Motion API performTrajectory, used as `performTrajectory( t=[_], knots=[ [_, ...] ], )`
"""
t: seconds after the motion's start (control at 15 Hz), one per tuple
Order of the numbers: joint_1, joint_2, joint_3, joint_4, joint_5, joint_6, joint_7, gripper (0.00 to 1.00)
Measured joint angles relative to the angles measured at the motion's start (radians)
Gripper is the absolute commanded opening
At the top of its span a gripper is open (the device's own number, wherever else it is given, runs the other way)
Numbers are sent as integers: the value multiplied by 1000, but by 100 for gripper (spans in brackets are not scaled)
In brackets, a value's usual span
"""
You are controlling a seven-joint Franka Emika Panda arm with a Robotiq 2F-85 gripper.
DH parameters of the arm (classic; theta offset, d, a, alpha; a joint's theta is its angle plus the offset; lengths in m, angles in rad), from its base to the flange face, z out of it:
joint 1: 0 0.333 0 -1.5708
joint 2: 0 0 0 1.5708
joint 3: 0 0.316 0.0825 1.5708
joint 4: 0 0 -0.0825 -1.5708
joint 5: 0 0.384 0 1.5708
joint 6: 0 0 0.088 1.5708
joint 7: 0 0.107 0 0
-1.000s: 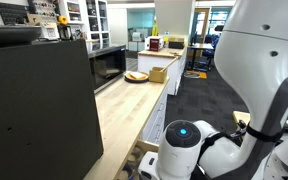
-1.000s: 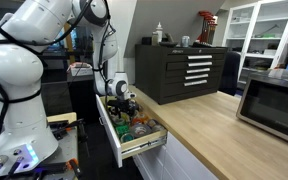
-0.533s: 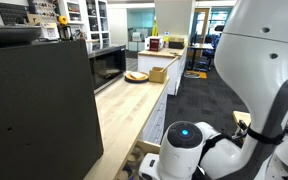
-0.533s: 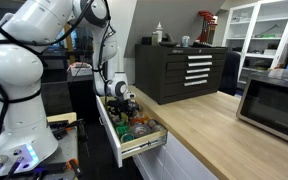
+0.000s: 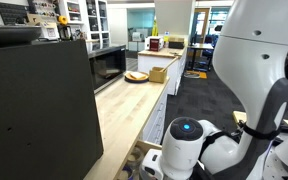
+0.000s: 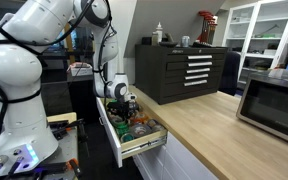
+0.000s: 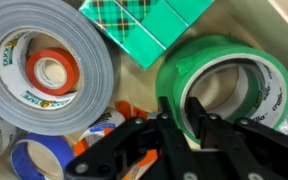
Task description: Remove the green tape from the drawer and put it on the counter
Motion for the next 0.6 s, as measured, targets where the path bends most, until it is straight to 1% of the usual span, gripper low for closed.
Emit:
performTrajectory(
  t=[0.2, 0.6],
  knots=[
    [-15, -1, 8, -21, 13, 29, -13, 7],
    [-18, -15, 29, -25, 29, 34, -46, 7]
  ],
)
